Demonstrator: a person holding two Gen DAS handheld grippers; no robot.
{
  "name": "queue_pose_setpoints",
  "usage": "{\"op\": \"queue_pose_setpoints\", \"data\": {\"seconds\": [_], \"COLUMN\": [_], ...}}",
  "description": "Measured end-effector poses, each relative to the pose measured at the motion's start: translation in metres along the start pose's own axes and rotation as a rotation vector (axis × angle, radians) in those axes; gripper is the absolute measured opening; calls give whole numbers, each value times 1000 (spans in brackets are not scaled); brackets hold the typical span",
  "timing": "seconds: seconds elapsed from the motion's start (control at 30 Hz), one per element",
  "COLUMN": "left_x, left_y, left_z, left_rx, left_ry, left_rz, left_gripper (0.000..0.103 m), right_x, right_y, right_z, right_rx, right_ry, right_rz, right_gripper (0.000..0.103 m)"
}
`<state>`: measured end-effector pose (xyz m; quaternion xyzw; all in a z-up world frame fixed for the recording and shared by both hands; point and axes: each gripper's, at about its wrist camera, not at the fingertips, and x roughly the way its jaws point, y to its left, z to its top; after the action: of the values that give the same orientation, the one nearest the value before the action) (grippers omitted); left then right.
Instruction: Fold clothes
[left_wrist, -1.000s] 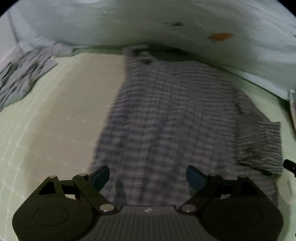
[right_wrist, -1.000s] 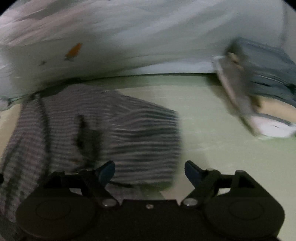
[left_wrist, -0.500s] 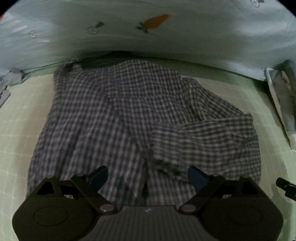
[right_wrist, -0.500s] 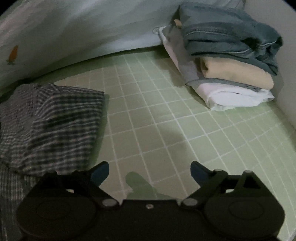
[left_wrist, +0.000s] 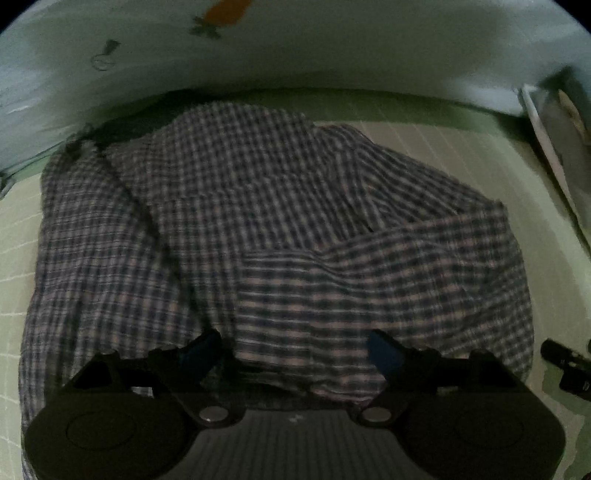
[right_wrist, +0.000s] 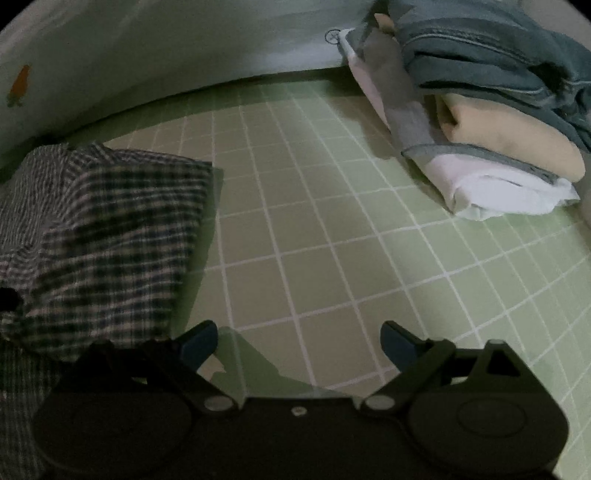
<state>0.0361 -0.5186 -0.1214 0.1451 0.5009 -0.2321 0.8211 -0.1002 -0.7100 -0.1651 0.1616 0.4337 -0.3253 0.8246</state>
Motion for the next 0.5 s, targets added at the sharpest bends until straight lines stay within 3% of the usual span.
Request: {"op": "queue_pose_setpoints", "data": {"seconds": [0.13,0.27,0.33,0.37,0.4,0.5], "left_x": [6,10,8,8,6,0], "left_y": [-2,0,1,1,2,9], "left_z": [-4,-8,-11,-11,-11,-10], "left_rx": [2,-23,-24,-17,-24,-65], "left_ry": [16,22,2,-7,-13,-31], "left_rz": [-6,-15,-14,-12,-23,-70], "left_gripper": [86,74,61,49,29,14], "right_x": [-1,-4,-6,-8,-9,-16], "right_y": [-1,0,2,2,3,8], "right_z": [-1,-3,-4,-5,-5,-6], "right_rx": [5,-11,-25,-33,-41,-68], "right_ry": [4,8,7,5,2,-15], "right_rz": [-3,-13,-19,-21,-22,-29], "right_gripper": [96,96,96,96,96,96]}}
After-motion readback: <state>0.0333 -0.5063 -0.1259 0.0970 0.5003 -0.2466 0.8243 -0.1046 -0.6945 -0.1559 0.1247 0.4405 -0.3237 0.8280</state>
